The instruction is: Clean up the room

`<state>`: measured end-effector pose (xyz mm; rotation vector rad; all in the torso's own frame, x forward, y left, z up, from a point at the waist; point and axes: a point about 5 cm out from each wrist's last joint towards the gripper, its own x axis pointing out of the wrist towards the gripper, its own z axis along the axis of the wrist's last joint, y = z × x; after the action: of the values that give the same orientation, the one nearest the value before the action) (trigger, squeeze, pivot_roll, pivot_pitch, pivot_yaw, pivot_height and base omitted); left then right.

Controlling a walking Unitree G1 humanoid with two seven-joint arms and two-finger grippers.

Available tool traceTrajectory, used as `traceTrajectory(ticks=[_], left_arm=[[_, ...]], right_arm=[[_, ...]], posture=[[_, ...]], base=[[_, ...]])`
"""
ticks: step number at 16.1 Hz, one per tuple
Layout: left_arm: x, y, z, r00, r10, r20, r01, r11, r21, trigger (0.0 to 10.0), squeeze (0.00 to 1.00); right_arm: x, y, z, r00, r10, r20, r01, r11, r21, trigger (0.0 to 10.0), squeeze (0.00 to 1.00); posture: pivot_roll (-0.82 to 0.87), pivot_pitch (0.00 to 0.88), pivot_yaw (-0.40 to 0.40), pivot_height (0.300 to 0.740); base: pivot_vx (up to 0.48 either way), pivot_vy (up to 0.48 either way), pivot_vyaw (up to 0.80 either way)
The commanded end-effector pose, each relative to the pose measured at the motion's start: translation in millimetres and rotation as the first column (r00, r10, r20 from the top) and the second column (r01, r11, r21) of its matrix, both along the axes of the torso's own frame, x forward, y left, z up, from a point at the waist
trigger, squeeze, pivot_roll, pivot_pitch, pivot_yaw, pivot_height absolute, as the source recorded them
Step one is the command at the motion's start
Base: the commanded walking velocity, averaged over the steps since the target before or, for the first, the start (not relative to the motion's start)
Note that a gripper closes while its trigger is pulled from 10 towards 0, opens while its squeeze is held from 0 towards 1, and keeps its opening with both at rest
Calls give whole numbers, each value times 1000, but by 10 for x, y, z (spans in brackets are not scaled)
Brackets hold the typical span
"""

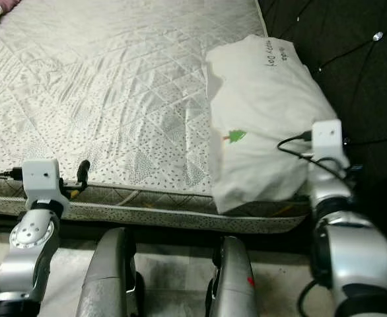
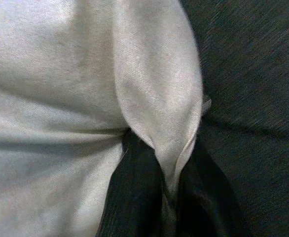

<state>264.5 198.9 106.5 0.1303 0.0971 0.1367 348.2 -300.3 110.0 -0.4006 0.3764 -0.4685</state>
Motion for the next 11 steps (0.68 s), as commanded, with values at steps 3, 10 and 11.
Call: traceTrajectory(ticks=[3, 10, 11], left_arm=[[16, 11, -14, 1000, 2, -13, -2, 1000, 9, 10000, 0], [8, -14, -22, 1000, 12, -10, -12, 1000, -11, 10000, 0], [21, -16, -1, 1000, 6, 1, -6, 1000, -7, 10000, 0]], right_arm=[[-55, 110, -189, 999, 36, -22, -34, 993, 112, 10000, 0], [130, 412, 18, 956, 264, 130, -276, 957, 91, 10000, 1000], [152, 417, 79, 937, 326, 129, -337, 939, 71, 10000, 1000]], posture=[[71, 80, -20, 576], [66, 55, -15, 576], [59, 49, -13, 576]], base=[[0, 0, 0], [0, 0, 0], [0, 0, 0]])
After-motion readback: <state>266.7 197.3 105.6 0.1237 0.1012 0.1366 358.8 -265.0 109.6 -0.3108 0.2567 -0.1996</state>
